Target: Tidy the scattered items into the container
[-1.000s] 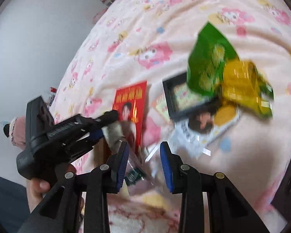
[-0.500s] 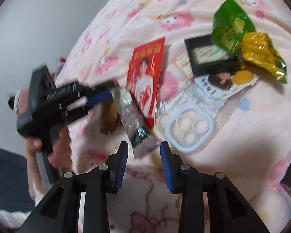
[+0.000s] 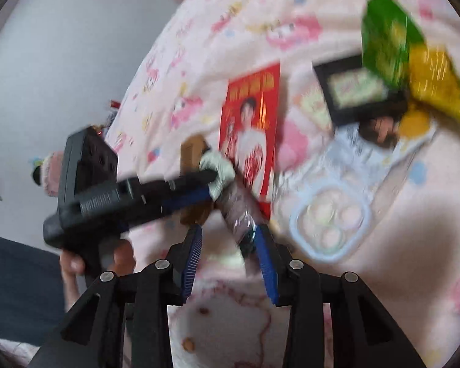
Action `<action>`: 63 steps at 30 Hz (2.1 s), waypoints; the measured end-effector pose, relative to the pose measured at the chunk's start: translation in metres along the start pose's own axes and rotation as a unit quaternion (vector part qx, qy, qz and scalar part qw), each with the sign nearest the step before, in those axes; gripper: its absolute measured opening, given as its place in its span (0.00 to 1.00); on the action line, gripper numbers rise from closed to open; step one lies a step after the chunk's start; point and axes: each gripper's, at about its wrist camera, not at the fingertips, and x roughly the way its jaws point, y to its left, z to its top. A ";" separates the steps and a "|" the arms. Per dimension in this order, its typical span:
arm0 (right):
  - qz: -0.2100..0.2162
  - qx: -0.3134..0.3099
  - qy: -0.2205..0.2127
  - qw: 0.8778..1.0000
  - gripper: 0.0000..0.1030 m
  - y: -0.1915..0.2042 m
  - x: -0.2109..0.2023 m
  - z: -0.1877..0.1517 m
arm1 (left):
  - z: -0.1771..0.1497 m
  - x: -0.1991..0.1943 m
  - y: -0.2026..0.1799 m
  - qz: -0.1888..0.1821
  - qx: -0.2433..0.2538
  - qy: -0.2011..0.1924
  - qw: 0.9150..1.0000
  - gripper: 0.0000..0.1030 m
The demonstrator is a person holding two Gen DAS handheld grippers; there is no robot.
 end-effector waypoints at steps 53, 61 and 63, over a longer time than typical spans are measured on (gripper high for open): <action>-0.015 0.029 -0.155 0.987 0.37 -0.021 -0.150 -0.052 | -0.051 -0.046 -0.122 -0.079 0.138 -0.027 0.987 0.38; -0.063 0.059 -0.226 0.970 0.37 -0.080 -0.259 -0.087 | -0.082 0.033 -0.260 -0.132 0.226 0.044 0.964 0.37; -0.073 0.072 -0.234 0.967 0.36 -0.101 -0.278 -0.090 | -0.090 0.058 -0.300 -0.143 0.251 0.061 0.955 0.37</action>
